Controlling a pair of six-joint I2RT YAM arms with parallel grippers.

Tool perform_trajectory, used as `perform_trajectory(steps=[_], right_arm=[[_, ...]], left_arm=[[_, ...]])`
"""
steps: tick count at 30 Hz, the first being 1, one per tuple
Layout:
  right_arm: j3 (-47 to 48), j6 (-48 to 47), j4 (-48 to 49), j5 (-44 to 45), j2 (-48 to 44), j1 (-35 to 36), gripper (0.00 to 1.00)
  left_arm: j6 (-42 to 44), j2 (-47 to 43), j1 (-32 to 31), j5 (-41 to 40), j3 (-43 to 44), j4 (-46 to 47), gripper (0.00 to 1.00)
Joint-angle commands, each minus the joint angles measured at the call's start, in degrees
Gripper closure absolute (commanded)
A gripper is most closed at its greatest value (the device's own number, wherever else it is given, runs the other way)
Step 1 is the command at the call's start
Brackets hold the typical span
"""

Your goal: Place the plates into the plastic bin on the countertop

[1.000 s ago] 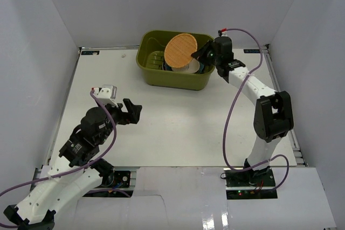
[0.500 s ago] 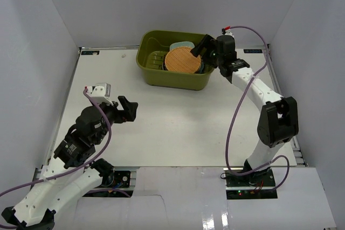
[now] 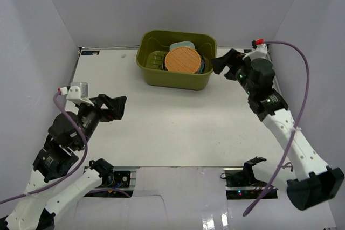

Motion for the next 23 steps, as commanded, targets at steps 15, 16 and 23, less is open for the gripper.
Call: perform_trajectory(steps=[15,16,23], right_arm=[[-14.77,-2.49,-4.45,1.64,-31.17,-0.18,0.10],[-14.50,-2.22,-4.45,1.90,-31.08,-0.18,0.10],[-10.98,-1.43,-4.71,3.92,-31.26,-0.18,0.10]], left_arm=[[1.56,-6.82,-0.25,4.32,-0.53,2.05,0.02],[1.65,-7.08,-0.25,4.84,-0.71,2.23,0.02],[2.53,-8.75,-0.25,6.78,-2.03,3.02,0.02]])
